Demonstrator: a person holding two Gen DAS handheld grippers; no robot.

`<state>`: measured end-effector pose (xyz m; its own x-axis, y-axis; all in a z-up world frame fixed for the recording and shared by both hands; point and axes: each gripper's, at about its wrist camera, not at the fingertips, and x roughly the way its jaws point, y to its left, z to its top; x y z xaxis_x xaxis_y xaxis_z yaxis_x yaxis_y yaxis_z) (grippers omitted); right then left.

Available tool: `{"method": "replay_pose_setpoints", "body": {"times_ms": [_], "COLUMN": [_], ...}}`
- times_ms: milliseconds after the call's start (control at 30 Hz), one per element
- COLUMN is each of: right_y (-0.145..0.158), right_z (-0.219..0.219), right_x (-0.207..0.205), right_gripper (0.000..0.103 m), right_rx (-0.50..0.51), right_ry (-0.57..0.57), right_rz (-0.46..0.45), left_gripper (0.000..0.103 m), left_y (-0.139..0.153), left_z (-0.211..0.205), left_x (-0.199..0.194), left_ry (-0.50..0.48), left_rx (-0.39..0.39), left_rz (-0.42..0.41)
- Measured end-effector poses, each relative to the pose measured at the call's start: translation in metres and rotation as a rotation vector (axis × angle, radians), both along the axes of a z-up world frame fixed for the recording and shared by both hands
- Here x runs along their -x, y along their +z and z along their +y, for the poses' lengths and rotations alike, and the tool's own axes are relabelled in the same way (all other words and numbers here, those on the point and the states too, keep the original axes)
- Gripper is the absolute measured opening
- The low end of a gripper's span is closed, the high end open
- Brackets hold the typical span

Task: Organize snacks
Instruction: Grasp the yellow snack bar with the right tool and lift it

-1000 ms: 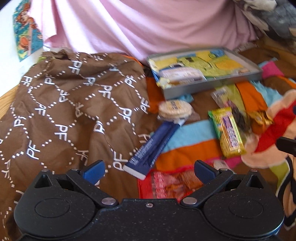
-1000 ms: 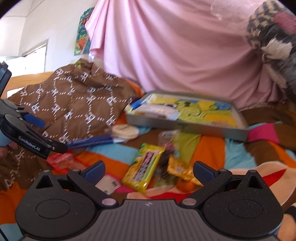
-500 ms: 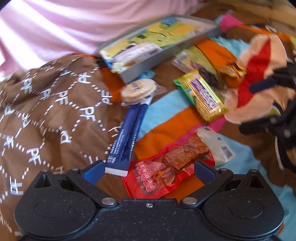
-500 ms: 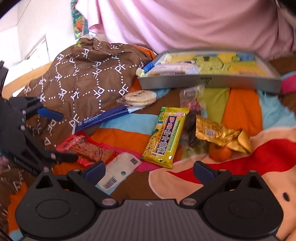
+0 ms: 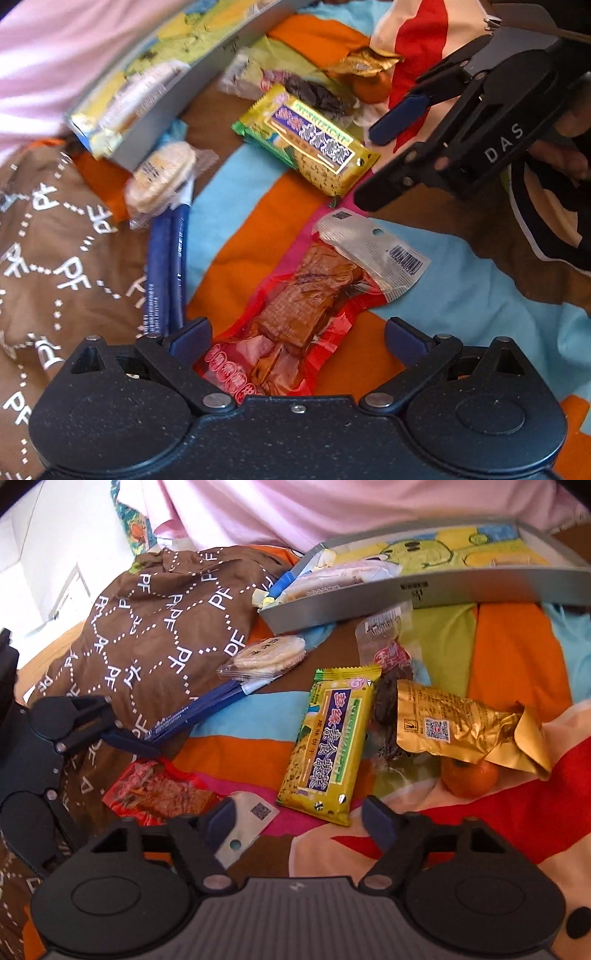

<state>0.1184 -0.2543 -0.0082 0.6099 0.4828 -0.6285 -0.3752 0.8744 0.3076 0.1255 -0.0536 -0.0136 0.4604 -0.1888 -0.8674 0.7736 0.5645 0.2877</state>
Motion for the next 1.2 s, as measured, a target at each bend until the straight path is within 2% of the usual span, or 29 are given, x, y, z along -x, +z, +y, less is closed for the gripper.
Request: {"method": "replay_pose_setpoints", "body": {"times_ms": [33,133,367,500,567,600,667,733,800,900,1000,1067,1200], "right_y": [0.0,-0.002,-0.006,-0.007,-0.007,-0.007,-0.007,-0.006,-0.002,0.002,0.002,-0.001,-0.011], "right_z": [-0.001,-0.002,-0.002,-0.006,-0.01,-0.013,-0.016,-0.016,-0.015,-0.013,-0.007,-0.005,-0.005], "right_x": [-0.002,-0.006,-0.018,-0.021,-0.023,-0.023,-0.024,-0.024,-0.021,-0.019,-0.021,-0.024,-0.034], "right_gripper": [0.067,0.064,0.063,0.04,0.035,0.033,0.03,0.026,0.024,0.025,0.031,0.034,0.038], "right_rx": [-0.011,-0.028,-0.05,-0.062,-0.092,-0.108,-0.135,-0.15,-0.168,-0.192,-0.2,-0.21,-0.248], "right_ry": [0.004,0.009,0.024,-0.003,-0.017,-0.026,-0.033,-0.038,-0.03,0.003,0.033,0.043,0.039], "right_rz": [0.003,0.01,0.005,0.015,0.027,0.034,0.044,0.047,0.041,0.026,0.02,0.035,0.076], "left_gripper": [0.099,0.096,0.093,0.089,0.085,0.08,0.08,0.08,0.077,0.078,0.081,0.084,0.092], "left_y": [0.0,0.0,0.0,0.002,0.004,0.005,0.006,0.007,0.008,0.008,0.002,-0.003,-0.007], "left_z": [0.001,0.005,0.008,0.006,0.003,0.003,0.005,0.004,0.004,0.005,0.003,-0.001,-0.006], "left_x": [-0.005,-0.017,-0.014,-0.009,-0.007,-0.006,-0.002,0.005,0.009,0.012,0.011,0.007,-0.011], "left_ry": [0.011,0.048,0.075,0.113,0.108,0.101,0.106,0.09,0.089,0.076,0.032,0.001,-0.047], "left_rx": [0.006,0.032,0.021,0.01,0.012,0.026,0.049,0.043,0.038,0.038,-0.012,-0.043,-0.049], "left_rz": [0.032,0.1,0.125,0.131,0.137,0.175,0.205,0.199,0.166,0.112,0.055,0.041,0.063]}}
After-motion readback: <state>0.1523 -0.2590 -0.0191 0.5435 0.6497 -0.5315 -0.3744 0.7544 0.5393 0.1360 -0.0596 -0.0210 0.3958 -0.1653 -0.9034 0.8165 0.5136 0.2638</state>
